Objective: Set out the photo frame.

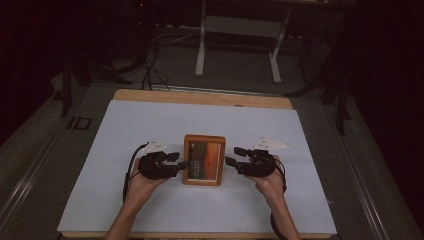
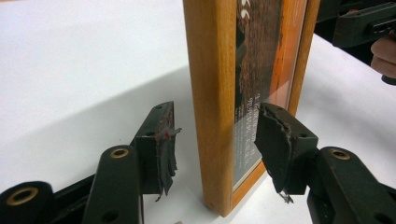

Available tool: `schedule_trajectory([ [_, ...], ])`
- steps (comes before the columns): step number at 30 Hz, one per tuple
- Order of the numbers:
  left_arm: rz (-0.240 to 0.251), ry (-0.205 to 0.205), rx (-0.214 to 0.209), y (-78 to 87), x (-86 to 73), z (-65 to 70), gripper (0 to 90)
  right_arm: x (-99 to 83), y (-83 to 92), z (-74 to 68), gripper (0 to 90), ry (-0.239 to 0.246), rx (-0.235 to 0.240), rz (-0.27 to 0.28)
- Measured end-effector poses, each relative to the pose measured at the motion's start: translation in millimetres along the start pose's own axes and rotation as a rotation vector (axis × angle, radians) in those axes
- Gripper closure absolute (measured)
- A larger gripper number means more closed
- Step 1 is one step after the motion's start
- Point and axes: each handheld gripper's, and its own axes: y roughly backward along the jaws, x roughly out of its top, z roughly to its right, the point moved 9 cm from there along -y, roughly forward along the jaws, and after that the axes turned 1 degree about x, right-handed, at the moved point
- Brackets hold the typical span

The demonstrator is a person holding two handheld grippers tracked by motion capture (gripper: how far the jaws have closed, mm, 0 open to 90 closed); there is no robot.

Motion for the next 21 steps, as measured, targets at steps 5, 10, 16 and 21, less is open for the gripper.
schedule_trajectory([
  [5, 0.022, 0.014, 0.015, 9.3, 2.7, -5.6, 47.6, 0.9, 9.4, 7.1, 41.2, -0.013, -0.021, 0.007],
  [10, 0.036, 0.030, 0.039, 18.0, 4.3, -13.9, 47.6, -1.3, 18.9, 18.7, 41.2, -0.031, -0.051, 0.013],
  [16, 0.034, 0.046, 0.082, 26.1, 1.7, -26.8, 47.4, -6.3, 27.3, 31.1, 41.2, -0.068, -0.078, 0.009],
  [21, -0.028, 0.036, 0.171, 28.4, -10.9, -42.7, 45.7, -14.8, 30.5, 40.9, 39.3, -0.083, -0.104, -0.020],
])
